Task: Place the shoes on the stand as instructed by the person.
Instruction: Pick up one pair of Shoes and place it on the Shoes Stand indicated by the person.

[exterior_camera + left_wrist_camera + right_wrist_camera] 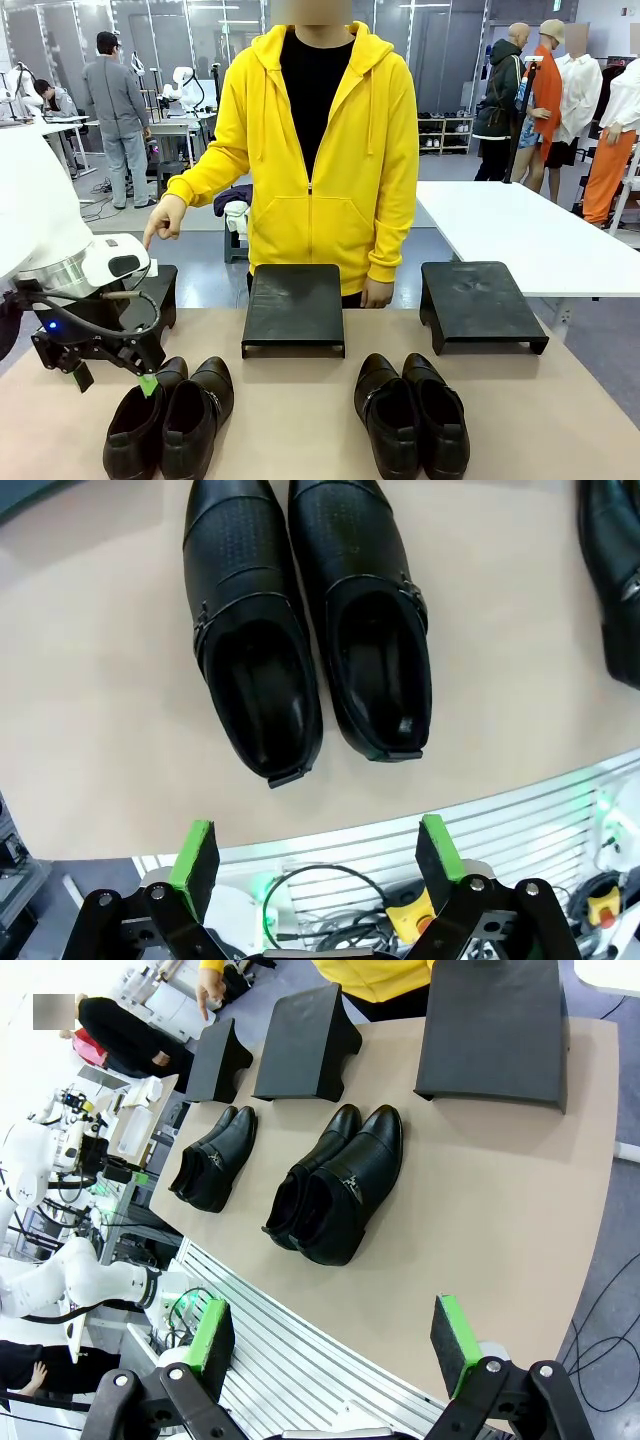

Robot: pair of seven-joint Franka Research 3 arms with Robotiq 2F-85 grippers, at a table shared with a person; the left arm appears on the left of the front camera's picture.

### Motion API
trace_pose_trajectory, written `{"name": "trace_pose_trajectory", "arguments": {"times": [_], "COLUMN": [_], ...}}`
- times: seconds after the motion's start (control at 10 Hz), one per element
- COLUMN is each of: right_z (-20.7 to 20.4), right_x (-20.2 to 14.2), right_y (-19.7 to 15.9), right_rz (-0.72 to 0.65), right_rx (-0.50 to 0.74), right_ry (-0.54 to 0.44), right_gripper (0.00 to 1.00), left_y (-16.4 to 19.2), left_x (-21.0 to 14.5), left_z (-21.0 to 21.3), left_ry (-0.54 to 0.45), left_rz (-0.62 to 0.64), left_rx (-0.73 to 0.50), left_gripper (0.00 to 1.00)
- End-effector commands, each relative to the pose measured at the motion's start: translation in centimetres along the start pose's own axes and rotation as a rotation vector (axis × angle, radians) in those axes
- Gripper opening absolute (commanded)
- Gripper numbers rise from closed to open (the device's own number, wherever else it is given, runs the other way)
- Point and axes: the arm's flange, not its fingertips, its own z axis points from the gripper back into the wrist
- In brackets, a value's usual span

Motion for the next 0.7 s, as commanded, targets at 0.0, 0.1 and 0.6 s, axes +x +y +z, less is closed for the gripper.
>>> {"name": "trace_pose_trajectory", "arguments": {"times": [0.0, 0.1, 0.6], "right_z": [0.1, 0.1, 0.1], "right_x": [-0.1, -0.1, -0.1], "right_y": [0.0, 0.0, 0.0], "right_rz": [0.008, 0.008, 0.008], "right_rx": [0.007, 0.007, 0.007], "right_ry": [-0.004, -0.004, -0.004], "right_gripper": [1.0, 1.0, 1.0], "left_y": [0.0, 0.0, -0.6], "left_x": [0.1, 0.1, 1.6], "left_z": [0.4, 0.4, -0.7], "left_ry": [-0.01, -0.01, 0.024], "left_rz": [-0.003, -0.003, 0.019], "left_rx": [0.01, 0.01, -0.064], "left_gripper": [1.0, 1.0, 1.0]}}
